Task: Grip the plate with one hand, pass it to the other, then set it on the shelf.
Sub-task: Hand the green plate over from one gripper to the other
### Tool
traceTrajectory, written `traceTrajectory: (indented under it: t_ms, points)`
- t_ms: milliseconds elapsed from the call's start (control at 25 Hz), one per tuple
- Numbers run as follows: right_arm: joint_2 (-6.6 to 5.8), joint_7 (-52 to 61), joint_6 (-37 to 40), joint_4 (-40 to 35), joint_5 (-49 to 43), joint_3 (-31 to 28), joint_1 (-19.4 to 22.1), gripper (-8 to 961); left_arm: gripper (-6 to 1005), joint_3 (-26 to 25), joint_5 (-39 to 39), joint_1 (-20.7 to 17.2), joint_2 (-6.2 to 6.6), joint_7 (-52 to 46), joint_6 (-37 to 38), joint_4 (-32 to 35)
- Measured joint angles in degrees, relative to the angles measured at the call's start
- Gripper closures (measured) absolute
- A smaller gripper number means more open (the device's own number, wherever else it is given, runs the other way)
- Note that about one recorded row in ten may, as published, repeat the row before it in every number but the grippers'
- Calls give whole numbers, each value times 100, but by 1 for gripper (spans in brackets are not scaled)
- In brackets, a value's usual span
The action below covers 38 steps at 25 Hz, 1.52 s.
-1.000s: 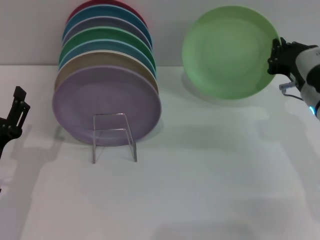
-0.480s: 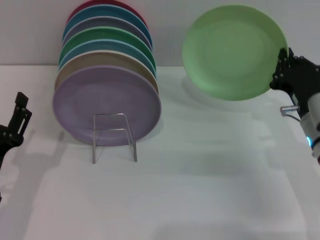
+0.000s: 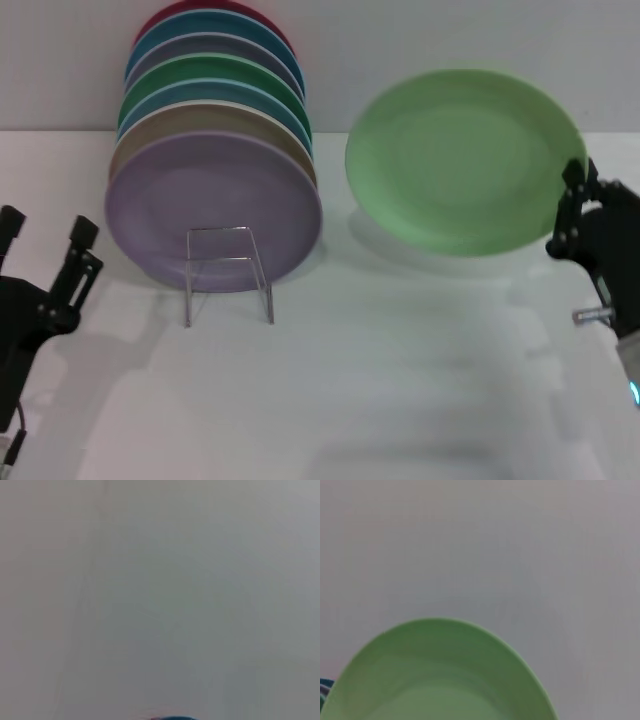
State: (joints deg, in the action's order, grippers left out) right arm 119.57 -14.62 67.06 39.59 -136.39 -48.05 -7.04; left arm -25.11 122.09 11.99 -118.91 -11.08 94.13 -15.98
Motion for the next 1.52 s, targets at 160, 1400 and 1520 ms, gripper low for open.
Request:
traceTrajectory:
  t_ms: [160, 1400, 1520]
  points:
    - [1, -29, 409, 46, 0, 527, 292, 859, 220, 250, 0, -37, -4, 29, 5, -78]
    - [6, -2757, 1150, 933, 1795, 3117, 384, 840, 221, 1199, -1, 172, -17, 1441, -803, -694]
    - [-3, -2769, 1139, 935, 1798, 3139, 333, 838, 221, 1202, 1, 237, -17, 1443, -965, -753]
